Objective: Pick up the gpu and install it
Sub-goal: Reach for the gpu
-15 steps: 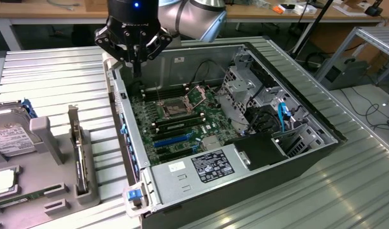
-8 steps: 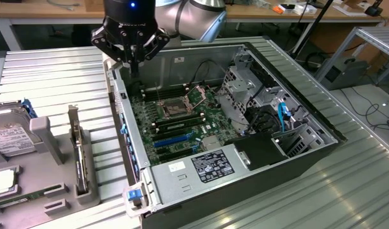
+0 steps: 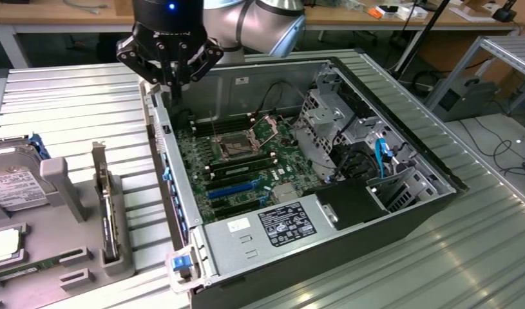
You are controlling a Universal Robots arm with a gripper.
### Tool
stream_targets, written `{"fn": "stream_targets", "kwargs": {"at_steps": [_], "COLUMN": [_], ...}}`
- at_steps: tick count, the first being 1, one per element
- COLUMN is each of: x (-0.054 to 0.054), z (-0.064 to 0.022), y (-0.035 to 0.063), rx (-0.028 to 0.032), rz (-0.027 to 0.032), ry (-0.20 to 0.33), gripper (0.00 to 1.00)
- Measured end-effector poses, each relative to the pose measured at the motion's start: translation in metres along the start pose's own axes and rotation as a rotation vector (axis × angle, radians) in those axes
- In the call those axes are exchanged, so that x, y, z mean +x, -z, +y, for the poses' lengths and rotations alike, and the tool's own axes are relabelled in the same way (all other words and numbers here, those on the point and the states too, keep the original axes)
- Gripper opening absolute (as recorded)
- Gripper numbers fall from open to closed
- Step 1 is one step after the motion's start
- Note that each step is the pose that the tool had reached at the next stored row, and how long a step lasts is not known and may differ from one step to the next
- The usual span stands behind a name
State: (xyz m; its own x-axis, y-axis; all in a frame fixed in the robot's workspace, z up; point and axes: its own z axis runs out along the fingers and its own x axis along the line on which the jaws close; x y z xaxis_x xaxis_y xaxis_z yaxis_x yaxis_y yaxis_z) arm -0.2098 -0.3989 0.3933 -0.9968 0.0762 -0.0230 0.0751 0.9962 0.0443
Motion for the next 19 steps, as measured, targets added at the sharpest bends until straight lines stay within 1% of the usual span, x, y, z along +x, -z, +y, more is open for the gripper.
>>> {"fn": "stream_targets", "kwargs": {"at_steps": [16,19], "x": [0.016,0.02], "z": [-0.0012,-0.0015], "y": [0.0004,0.0006], "rx": [0.0,0.0001], "rz": [0.0,0.0], "ry": [0.0,0.0], "gripper": [0.11,0.11]}}
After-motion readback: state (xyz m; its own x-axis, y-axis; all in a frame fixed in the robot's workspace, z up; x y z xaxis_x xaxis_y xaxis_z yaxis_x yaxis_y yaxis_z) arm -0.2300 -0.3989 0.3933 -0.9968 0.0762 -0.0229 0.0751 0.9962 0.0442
